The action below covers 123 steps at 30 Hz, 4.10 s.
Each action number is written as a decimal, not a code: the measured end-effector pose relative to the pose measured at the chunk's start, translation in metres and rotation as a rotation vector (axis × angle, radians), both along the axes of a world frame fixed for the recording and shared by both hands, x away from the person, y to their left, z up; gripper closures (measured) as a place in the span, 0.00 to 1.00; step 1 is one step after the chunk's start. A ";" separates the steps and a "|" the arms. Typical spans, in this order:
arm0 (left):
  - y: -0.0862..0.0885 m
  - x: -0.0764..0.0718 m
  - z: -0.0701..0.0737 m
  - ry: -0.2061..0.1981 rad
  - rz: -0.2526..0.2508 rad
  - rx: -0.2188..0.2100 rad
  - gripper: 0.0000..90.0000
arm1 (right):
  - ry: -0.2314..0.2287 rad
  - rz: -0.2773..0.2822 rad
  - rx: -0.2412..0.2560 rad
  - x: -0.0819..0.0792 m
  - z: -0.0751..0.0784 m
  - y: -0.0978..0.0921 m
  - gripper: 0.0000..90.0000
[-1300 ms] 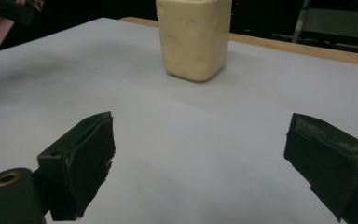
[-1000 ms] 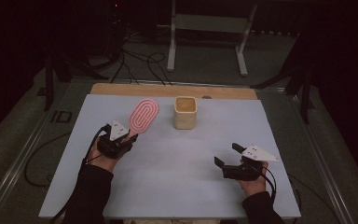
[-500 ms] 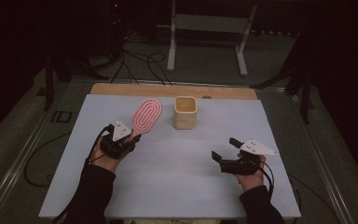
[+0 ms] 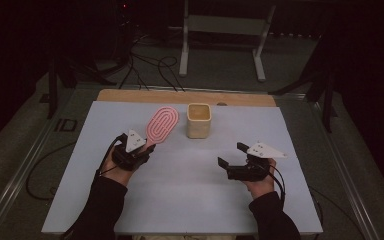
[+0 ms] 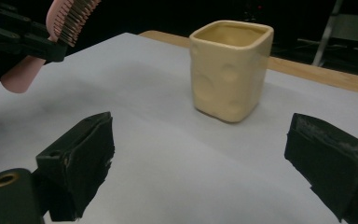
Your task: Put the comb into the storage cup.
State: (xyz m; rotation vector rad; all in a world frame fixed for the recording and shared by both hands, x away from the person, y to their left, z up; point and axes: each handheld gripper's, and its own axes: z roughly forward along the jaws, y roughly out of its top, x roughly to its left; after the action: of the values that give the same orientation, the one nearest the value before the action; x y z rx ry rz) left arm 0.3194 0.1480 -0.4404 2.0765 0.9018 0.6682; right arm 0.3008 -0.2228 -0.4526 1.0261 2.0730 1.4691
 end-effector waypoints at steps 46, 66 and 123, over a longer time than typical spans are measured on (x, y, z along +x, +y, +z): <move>-0.032 -0.007 -0.005 -0.043 -0.045 0.010 0.78 | 0.006 0.095 0.058 0.016 0.021 0.061 0.09; -0.045 -0.011 -0.008 -0.052 -0.082 0.016 0.78 | 0.022 0.121 0.068 0.029 0.028 0.084 0.09; -0.053 -0.021 -0.005 -0.112 -0.139 0.004 0.78 | 0.197 0.145 0.230 0.053 0.034 0.107 0.57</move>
State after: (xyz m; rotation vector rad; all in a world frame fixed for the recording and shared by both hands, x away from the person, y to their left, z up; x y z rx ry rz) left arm 0.2987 0.0949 -0.4453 2.0614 0.6870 0.7044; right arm 0.3541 -0.1156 -0.4187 1.1693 2.1915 1.7768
